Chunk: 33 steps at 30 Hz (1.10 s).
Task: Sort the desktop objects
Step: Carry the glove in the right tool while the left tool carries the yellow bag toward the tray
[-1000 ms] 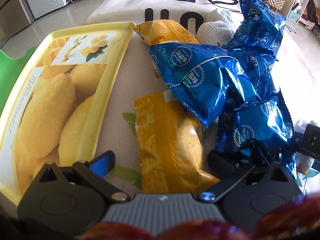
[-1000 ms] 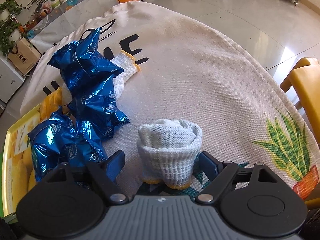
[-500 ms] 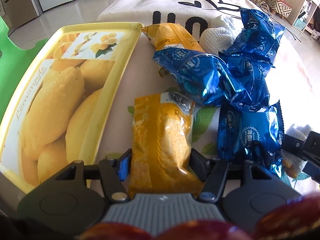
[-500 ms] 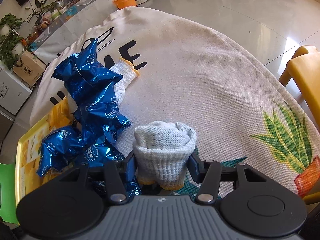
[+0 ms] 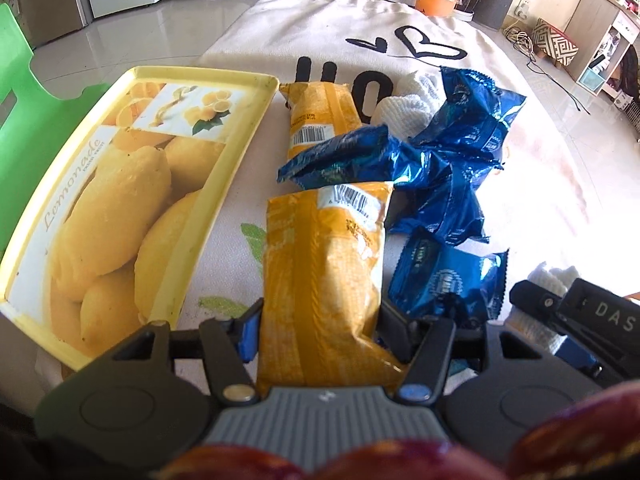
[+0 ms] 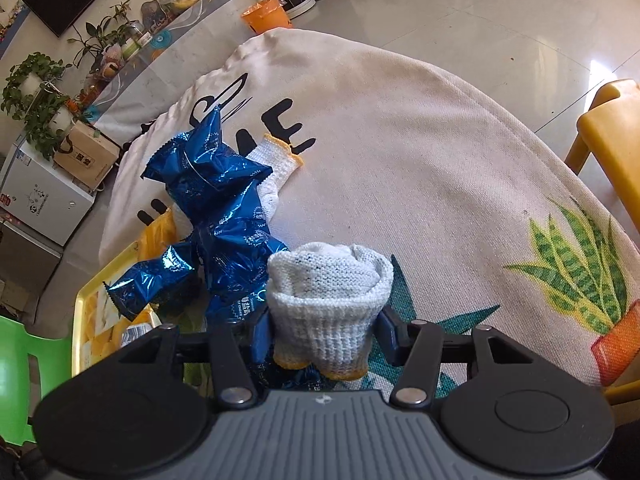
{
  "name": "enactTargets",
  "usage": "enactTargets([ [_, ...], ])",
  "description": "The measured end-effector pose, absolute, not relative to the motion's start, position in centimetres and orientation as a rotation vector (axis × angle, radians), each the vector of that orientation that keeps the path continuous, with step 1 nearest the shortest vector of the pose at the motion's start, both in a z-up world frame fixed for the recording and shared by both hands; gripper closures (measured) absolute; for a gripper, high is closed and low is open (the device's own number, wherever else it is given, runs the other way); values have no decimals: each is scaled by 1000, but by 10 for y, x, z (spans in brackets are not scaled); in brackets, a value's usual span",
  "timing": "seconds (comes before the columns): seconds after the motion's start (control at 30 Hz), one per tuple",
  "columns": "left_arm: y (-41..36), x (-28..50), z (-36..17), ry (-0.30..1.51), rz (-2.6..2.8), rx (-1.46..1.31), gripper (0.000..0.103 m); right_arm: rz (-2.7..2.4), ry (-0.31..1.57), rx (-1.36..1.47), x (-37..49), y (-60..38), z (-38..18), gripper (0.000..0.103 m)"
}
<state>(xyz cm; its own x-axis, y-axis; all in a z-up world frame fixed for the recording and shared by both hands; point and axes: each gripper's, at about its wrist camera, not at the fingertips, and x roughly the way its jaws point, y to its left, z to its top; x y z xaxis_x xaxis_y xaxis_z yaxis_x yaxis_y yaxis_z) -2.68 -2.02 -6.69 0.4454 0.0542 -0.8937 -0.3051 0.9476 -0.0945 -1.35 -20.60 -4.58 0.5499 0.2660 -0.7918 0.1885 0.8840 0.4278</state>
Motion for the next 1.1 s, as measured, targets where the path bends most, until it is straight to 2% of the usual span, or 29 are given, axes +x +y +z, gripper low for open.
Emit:
enactTargets([
  [0.53, -24, -47, -29, 1006, 212, -299, 45, 90, 957, 588, -28, -219, -31, 50],
  [1.1, -15, -62, -15, 978, 194, -337, 45, 159, 940, 528, -45, -209, -20, 50],
])
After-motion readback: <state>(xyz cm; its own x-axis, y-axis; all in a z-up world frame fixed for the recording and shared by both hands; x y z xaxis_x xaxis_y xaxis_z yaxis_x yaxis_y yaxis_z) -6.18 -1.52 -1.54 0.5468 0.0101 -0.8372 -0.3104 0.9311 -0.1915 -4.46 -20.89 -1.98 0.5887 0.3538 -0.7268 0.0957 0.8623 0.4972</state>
